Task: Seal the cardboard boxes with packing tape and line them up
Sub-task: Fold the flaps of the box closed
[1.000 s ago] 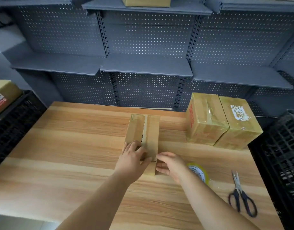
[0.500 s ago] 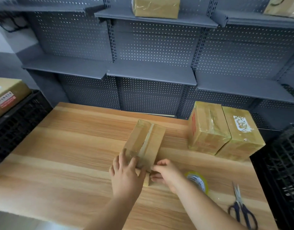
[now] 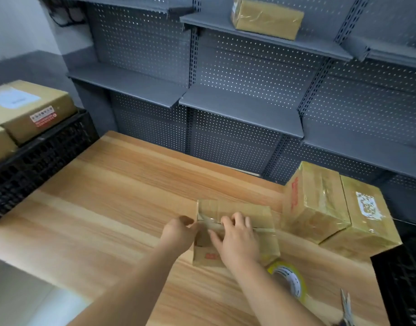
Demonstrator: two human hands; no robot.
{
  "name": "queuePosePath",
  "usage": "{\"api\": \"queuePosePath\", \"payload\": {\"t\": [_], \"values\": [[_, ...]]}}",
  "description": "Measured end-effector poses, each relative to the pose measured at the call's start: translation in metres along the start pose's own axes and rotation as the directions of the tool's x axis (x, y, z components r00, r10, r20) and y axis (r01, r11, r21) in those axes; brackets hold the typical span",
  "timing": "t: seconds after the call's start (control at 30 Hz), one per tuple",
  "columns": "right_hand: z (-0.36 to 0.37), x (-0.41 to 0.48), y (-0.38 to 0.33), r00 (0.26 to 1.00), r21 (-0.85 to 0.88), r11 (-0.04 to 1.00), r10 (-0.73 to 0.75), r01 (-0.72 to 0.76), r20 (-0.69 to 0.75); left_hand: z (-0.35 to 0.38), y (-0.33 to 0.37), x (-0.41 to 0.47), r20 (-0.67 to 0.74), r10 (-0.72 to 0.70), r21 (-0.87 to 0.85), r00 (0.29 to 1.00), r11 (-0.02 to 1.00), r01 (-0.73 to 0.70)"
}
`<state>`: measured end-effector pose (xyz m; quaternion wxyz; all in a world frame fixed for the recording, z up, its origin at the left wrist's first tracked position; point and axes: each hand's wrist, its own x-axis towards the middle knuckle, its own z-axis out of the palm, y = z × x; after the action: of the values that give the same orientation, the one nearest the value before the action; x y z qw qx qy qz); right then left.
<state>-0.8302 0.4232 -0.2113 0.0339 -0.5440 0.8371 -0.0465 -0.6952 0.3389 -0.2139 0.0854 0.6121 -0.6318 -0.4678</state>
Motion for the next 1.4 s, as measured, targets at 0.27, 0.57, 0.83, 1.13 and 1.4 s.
{"api": "queuePosePath", "payload": {"t": [0.27,0.57,0.83,1.13,1.4], "values": [[-0.001,0.018,-0.002,0.987,0.052,0.989,0.136,-0.140,0.086,0.014,-0.015,0.006,0.109,0.096,-0.190,0.989,0.979,-0.074],[0.008,0.014,-0.009,0.963,0.084,0.960,0.266,-0.269,0.043,0.018,-0.010,0.012,0.172,0.072,-0.276,0.983,0.961,-0.022],[0.005,0.013,-0.011,0.961,0.085,0.959,0.266,-0.272,0.070,0.016,-0.013,0.014,0.202,0.047,-0.233,0.978,0.973,0.001],[-0.001,0.012,-0.018,0.955,0.115,0.952,0.270,-0.284,0.119,0.010,-0.009,0.009,0.166,0.115,-0.196,0.979,0.977,-0.081],[0.014,-0.011,-0.004,0.961,0.138,0.968,-0.176,0.208,-0.214,-0.005,-0.039,0.018,-0.040,0.796,0.291,0.604,0.587,-0.755]]}}
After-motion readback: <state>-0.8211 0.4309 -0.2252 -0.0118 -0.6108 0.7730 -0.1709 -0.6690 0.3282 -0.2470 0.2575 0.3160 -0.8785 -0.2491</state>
